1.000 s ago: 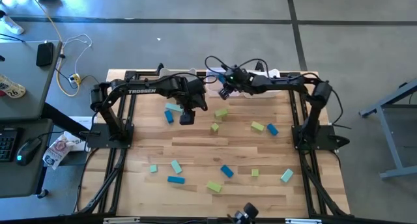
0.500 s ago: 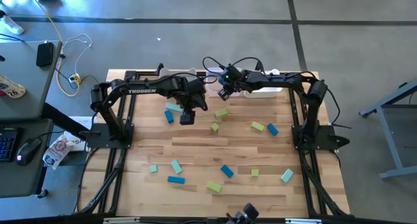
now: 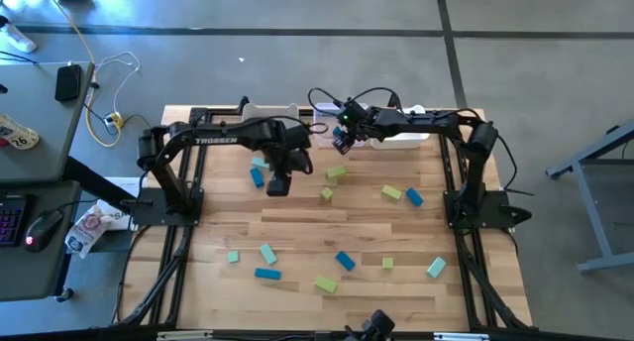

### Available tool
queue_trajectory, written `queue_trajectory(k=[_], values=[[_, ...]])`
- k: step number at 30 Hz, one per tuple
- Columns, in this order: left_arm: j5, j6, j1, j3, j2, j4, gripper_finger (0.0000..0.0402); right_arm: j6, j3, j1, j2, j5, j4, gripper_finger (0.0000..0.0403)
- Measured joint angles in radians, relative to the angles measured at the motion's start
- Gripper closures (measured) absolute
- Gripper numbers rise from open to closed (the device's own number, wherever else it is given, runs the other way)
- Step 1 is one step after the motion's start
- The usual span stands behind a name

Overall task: Sort & place blocks by color
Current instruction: Put the green block into the white bin

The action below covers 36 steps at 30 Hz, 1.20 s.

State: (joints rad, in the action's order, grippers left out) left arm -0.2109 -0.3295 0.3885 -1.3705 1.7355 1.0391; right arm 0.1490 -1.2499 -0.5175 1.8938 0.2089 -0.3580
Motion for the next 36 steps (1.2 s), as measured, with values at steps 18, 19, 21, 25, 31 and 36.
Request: queue_trajectory(k=[18,19,21,25,31,36], values=[[-0.046,0.084,-0.132,0.000,0.000,0.069,0.0236,-0.048,0.000,0.019,-0.213,-0.001,-0.118,0.0196],[-0.046,0.084,-0.140,0.000,0.000,0.060,0.0237,-0.041,0.000,0.021,-0.222,-0.010,-0.140,0.0196],[-0.045,0.084,-0.156,0.000,0.000,0.034,0.0238,-0.027,0.000,0.029,-0.236,-0.034,-0.171,0.0196],[-0.044,0.084,-0.197,0.000,0.000,-0.010,0.0238,-0.016,0.000,0.064,-0.253,-0.040,-0.218,0.0196],[-0.044,0.111,-0.262,0.000,0.000,-0.066,0.0238,0.032,0.000,0.117,-0.273,-0.035,-0.240,0.0196],[-0.044,0.118,-0.309,0.000,0.000,-0.134,0.0237,0.064,0.000,0.158,-0.306,-0.026,-0.238,0.0196]])
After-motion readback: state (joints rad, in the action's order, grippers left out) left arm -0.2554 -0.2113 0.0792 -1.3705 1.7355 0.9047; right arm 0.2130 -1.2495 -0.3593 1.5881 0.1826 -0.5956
